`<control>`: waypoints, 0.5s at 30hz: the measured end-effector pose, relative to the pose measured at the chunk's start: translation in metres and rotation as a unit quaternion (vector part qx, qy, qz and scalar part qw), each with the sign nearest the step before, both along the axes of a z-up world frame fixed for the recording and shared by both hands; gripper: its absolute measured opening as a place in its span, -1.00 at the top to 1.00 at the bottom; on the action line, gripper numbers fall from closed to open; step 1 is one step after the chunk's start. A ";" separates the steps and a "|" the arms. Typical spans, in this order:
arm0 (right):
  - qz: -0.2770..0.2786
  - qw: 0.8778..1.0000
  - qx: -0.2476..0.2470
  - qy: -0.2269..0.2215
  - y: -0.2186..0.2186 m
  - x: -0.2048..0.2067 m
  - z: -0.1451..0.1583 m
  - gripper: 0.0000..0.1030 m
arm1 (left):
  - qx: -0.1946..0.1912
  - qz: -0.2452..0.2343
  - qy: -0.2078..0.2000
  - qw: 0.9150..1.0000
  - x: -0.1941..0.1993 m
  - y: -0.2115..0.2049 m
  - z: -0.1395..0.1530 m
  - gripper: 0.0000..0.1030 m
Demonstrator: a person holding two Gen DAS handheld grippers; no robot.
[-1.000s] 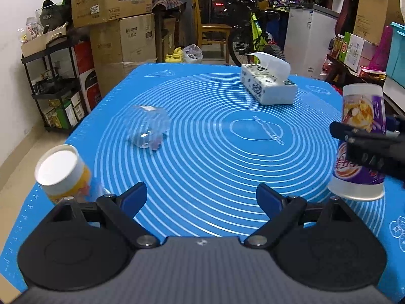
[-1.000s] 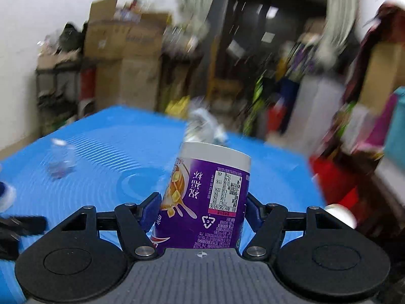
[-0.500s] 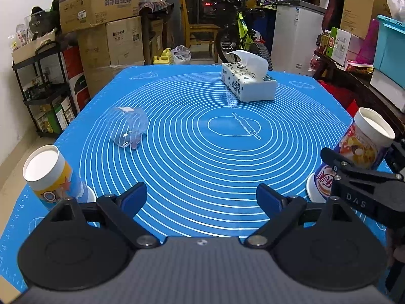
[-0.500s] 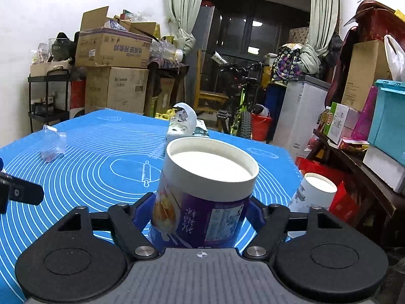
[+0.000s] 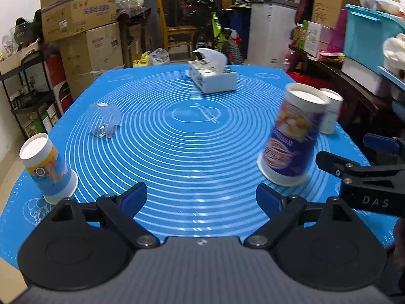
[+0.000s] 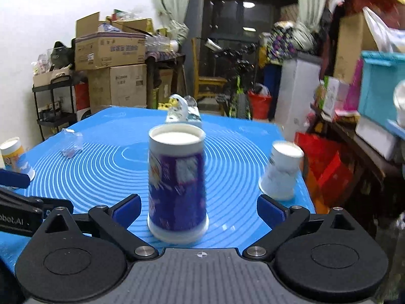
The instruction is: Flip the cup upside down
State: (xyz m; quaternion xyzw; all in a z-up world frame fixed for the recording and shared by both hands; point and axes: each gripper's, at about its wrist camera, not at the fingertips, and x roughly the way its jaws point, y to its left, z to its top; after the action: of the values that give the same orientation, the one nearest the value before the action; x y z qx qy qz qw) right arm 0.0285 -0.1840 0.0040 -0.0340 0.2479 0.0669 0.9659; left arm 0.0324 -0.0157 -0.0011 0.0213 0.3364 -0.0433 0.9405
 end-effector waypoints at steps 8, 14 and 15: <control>-0.021 0.999 0.014 0.034 -0.023 -0.041 0.001 -0.91 | 0.013 -0.012 -0.011 1.000 -0.031 -0.019 0.003 -0.79; -0.019 0.999 0.001 0.038 -0.026 -0.064 0.002 -0.91 | 0.026 -0.025 -0.003 0.999 -0.042 -0.032 0.000 -0.79; -0.019 0.999 0.001 0.040 -0.026 -0.065 0.003 -0.91 | 0.028 -0.027 -0.004 0.999 -0.044 -0.033 0.000 -0.79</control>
State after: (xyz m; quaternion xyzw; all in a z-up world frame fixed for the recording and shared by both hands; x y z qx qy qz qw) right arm -0.0369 -0.2103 0.0065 -0.0261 0.2872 0.0504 0.9562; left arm -0.0120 -0.0487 -0.0015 0.0564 0.3330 -0.0593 0.9394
